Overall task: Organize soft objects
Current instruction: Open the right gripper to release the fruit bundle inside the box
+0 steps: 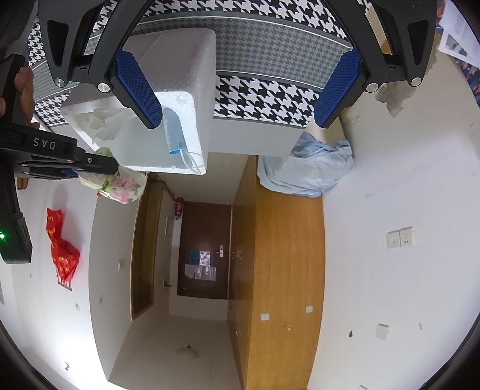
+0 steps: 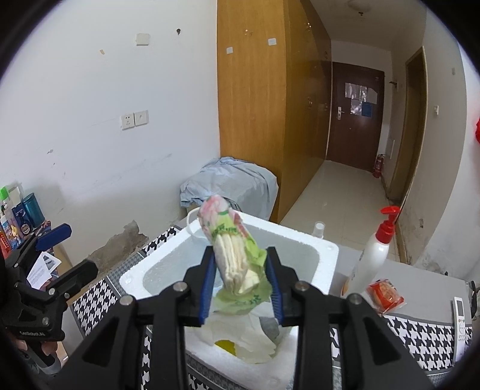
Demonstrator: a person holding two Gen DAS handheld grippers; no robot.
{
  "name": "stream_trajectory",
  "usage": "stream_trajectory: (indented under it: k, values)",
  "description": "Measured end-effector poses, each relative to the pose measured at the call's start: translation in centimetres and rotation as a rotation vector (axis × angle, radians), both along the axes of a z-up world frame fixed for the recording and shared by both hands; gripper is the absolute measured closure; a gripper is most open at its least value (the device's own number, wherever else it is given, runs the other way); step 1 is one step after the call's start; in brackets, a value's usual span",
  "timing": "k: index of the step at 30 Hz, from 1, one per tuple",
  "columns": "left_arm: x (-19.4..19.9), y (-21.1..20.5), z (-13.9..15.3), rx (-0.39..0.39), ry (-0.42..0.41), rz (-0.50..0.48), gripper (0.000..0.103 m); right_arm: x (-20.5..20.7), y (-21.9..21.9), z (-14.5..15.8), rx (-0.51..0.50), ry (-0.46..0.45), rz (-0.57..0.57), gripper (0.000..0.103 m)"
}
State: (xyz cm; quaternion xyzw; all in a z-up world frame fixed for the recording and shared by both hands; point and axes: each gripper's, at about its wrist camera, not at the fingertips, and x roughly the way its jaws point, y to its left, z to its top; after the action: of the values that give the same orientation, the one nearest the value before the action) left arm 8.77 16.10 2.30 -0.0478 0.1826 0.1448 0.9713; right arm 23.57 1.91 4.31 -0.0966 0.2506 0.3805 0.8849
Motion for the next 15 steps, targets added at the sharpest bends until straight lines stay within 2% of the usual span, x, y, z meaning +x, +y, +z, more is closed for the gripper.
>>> stream_trajectory:
  k: [3, 4, 7, 10, 15]
  values:
    - [-0.31, 0.05, 0.09, 0.001, -0.003, 0.005, 0.001, 0.02, 0.21, -0.01, -0.002, 0.004, 0.007, 0.064]
    - [-0.36, 0.19, 0.08, 0.000, -0.005, 0.008, 0.001, 0.09, 0.22, 0.00, -0.001, 0.007, 0.009, 0.059]
    - [-0.65, 0.15, 0.17, 0.001, -0.008, 0.012, 0.001, -0.02, 0.32, -0.08, -0.004, 0.009, 0.017, 0.034]
    - [-0.84, 0.07, 0.20, 0.003, -0.008, 0.016, 0.001, -0.20, 0.22, -0.10, 0.002, 0.012, 0.025, 0.022]
    - [-1.02, -0.35, 0.45, 0.012, -0.011, 0.015, 0.001, -0.58, -0.19, -0.05, 0.004, 0.009, 0.030, 0.020]
